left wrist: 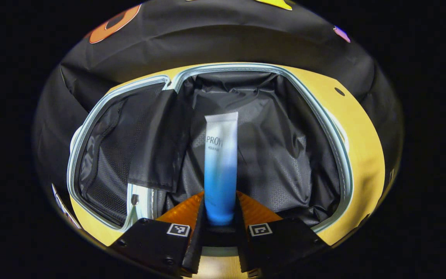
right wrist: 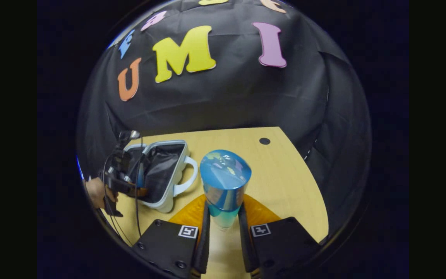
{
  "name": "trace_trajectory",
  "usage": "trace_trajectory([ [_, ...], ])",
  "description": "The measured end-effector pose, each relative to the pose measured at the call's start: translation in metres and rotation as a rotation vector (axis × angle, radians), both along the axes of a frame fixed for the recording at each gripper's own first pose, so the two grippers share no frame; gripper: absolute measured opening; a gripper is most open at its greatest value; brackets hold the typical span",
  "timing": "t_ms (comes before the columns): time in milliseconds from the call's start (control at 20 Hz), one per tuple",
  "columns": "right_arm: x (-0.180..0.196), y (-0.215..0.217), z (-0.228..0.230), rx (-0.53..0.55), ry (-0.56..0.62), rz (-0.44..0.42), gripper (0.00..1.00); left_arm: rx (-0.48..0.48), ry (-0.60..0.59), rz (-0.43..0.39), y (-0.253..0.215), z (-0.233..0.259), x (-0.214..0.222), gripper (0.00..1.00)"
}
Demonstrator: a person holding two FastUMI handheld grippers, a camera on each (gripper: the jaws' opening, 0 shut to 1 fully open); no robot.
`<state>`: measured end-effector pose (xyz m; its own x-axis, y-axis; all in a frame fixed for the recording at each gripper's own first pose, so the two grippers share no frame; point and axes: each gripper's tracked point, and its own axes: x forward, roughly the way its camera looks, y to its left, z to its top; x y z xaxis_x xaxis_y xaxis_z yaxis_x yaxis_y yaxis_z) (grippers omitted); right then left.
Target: First open the suitcase, pack the skin care products into it, and then close the suitcase.
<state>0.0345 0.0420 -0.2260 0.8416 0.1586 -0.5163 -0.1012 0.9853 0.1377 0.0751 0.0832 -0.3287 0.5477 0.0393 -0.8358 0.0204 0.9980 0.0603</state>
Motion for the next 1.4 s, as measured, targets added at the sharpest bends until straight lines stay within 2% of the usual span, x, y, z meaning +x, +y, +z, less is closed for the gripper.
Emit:
trace_trajectory([
  [400, -0.006, 0.014, 0.014, 0.015, 0.002, -0.004, 0.33, -0.046, 0.016, 0.040, -0.002, 0.000, 0.002, 0.41],
  [500, 0.002, 0.030, 0.019, 0.030, 0.004, 0.019, 0.33, -0.046, 0.012, 0.057, 0.002, 0.000, 0.000, 0.45],
  [600, 0.013, 0.049, 0.024, 0.015, 0.003, 0.057, 0.31, -0.089, -0.010, 0.049, -0.006, 0.006, 0.000, 0.53],
  [650, 0.019, 0.060, 0.028, 0.013, -0.003, 0.081, 0.33, -0.111, -0.027, 0.035, -0.010, 0.012, -0.001, 0.58],
  [700, 0.025, 0.073, 0.031, 0.008, -0.004, 0.105, 0.33, -0.120, -0.051, 0.022, -0.012, 0.020, -0.003, 0.60],
  [750, 0.032, 0.085, 0.033, 0.000, -0.003, 0.124, 0.31, -0.125, -0.082, 0.014, -0.013, 0.029, -0.002, 0.75],
  [800, 0.039, 0.097, 0.035, -0.005, -0.003, 0.143, 0.33, -0.134, -0.120, 0.009, -0.010, 0.041, -0.003, 0.71],
  [850, 0.047, 0.110, 0.037, -0.006, -0.002, 0.161, 0.33, -0.139, -0.161, 0.006, -0.006, 0.052, -0.005, 0.77],
  [900, 0.055, 0.124, 0.036, -0.008, 0.003, 0.178, 0.31, -0.141, -0.197, 0.006, -0.001, 0.063, -0.010, 0.77],
  [1000, 0.065, 0.154, 0.029, -0.016, 0.029, 0.217, 0.33, -0.142, -0.279, 0.008, 0.016, 0.086, -0.021, 0.83],
  [1100, 0.073, 0.186, 0.012, -0.017, 0.079, 0.255, 0.33, -0.111, -0.369, 0.007, 0.040, 0.104, -0.032, 0.85],
  [1150, 0.075, 0.200, -0.001, -0.021, 0.119, 0.260, 0.33, -0.084, -0.414, 0.005, 0.054, 0.114, -0.038, 0.95],
  [1200, 0.078, 0.212, -0.014, -0.017, 0.154, 0.265, 0.33, -0.059, -0.448, 0.000, 0.064, 0.123, -0.044, 0.87],
  [1250, 0.080, 0.223, -0.027, -0.020, 0.189, 0.267, 0.33, -0.040, -0.474, -0.001, 0.072, 0.130, -0.049, 1.00],
  [1400, 0.081, 0.243, -0.062, -0.035, 0.279, 0.259, 0.33, -0.016, -0.510, 0.004, 0.096, 0.138, -0.069, 1.00],
])
